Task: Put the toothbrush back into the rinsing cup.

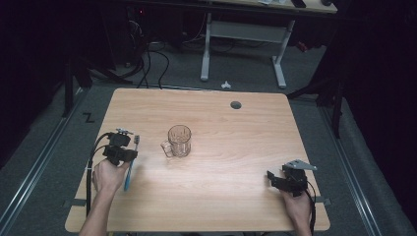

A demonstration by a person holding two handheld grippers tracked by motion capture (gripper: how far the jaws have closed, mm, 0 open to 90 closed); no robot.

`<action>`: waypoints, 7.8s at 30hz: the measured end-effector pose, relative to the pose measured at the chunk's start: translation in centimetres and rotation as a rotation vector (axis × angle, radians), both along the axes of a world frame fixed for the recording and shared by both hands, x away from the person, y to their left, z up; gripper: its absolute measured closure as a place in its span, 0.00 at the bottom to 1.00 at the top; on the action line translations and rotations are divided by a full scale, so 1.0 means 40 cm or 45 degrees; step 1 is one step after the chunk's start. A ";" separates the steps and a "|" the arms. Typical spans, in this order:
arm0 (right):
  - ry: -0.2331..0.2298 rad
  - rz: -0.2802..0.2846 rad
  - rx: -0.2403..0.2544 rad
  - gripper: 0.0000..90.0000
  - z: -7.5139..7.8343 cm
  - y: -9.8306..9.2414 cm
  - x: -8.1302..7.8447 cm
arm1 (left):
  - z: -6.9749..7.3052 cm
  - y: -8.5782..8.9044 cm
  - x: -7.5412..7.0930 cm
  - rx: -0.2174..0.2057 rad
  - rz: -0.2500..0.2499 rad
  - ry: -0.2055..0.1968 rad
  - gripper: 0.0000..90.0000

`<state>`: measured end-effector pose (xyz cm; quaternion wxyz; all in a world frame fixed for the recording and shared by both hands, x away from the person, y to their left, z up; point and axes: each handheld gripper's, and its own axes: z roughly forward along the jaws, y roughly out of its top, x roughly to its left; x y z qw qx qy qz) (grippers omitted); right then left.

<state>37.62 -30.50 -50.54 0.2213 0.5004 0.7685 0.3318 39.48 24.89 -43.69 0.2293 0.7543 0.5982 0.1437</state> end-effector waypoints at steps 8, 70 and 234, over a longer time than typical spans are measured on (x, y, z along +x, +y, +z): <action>0.000 -0.002 0.000 0.33 0.000 0.000 0.000 | 0.041 -0.017 -0.020 0.001 -0.035 -0.070 0.90; 0.000 -0.002 -0.001 0.33 0.000 0.001 0.000 | 0.155 -0.130 -0.115 -0.212 -0.252 -0.384 0.90; 0.002 0.002 -0.007 0.33 0.000 0.002 -0.001 | 0.089 -0.186 0.013 -0.137 -0.291 -0.560 0.90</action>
